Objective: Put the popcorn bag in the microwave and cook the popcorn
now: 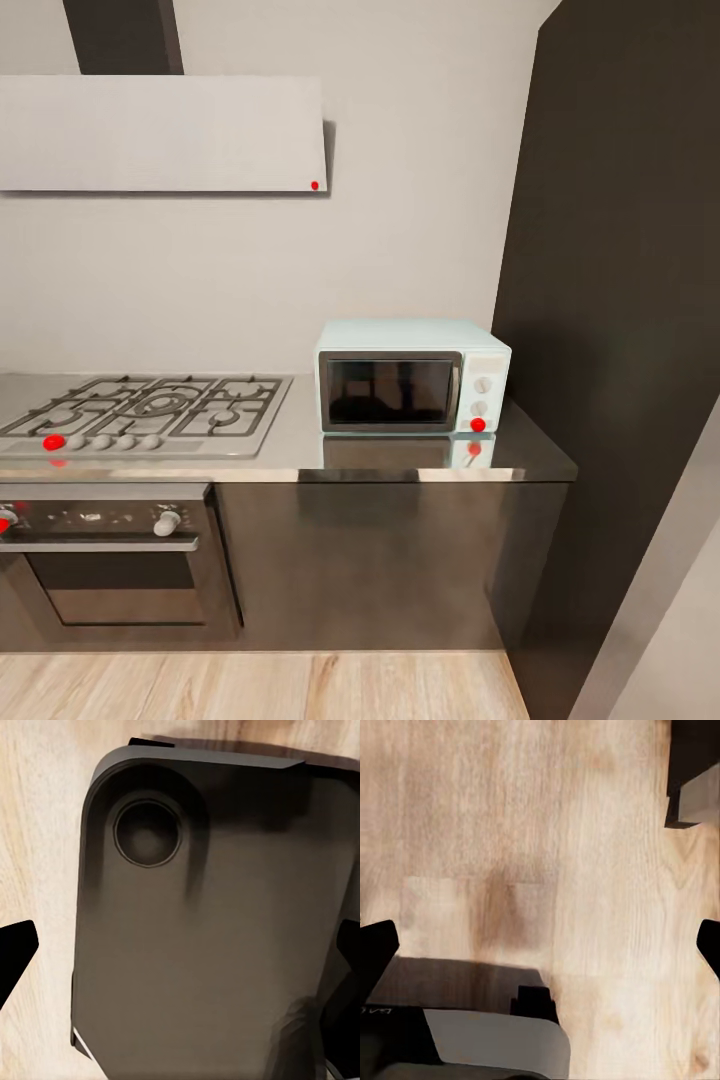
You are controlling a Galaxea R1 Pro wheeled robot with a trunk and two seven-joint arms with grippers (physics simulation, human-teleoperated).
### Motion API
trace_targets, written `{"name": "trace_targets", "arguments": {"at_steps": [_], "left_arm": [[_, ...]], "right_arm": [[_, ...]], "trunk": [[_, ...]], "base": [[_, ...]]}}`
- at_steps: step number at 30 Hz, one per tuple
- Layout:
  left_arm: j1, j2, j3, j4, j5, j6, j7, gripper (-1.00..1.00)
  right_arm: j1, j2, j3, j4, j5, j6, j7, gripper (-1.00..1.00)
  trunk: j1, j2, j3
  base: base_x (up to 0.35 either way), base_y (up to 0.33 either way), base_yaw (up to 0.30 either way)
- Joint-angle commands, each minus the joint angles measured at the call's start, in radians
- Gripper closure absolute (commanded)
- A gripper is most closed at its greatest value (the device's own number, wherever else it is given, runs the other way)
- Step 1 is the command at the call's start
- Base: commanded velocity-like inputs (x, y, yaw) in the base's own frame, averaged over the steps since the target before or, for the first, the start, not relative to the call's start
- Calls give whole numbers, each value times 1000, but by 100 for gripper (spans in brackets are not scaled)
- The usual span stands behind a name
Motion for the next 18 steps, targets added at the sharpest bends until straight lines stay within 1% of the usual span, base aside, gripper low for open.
{"name": "trace_targets", "arguments": {"at_steps": [1,2,4,5,6,7,9,10,11,13,14,15,16,18], "left_arm": [[0,0,6,-1,6,-2,1,-100],[0,0,6,-1,6,-2,1,-100],[0,0,6,-1,6,-2,1,-100],[0,1,6,-1,6,-2,1,-100],[0,1,6,-1,6,-2,1,-100],[0,2,6,-1,6,-2,1,-100],[0,2,6,-1,7,-2,1,-100],[0,2,6,-1,7,-2,1,-100],[0,3,6,-1,8,-2,1,-100],[0,3,6,-1,8,-2,1,-100],[0,2,6,-1,8,-2,1,-100],[0,2,6,-1,8,-1,1,-100],[0,1,6,-1,8,-1,1,-100],[0,0,6,-1,8,-1,1,-100]], "right_arm": [[0,0,-1,-101,10,73,1,-100],[0,-1,-1,-177,11,125,1,-100],[0,-3,-3,-391,11,268,2,-100],[0,-3,-4,-557,11,387,1,-100],[0,-4,-5,-628,11,439,0,-100],[0,-4,-5,-682,11,471,0,-100],[-24,-4,-6,-770,12,510,0,-100],[-43,-4,-5,-783,12,525,0,-100],[-123,-4,-4,-800,13,583,0,-100],[-210,-3,-5,-805,12,646,0,-100],[-282,-1,-5,-806,12,697,-1,-100],[-330,1,-5,-806,12,729,-1,-100],[-399,4,-5,-806,11,739,-1,-100],[-492,10,-4,-805,11,739,-3,-100]], "trunk": [[0,0,-1],[0,0,-1],[0,0,-1],[0,0,-1],[0,0,-1],[0,0,-1],[0,0,-1],[0,0,-1],[0,0,-1],[0,0,-1],[0,0,-1],[0,0,-1],[0,0,-1],[0,0,-1]], "base": [[0,0,0],[0,0,0],[0,0,0],[0,0,0],[0,0,0],[0,0,0],[0,0,0],[0,0,0],[0,0,0],[0,0,0],[0,0,0],[0,0,0],[0,0,0],[0,0,0]]}}
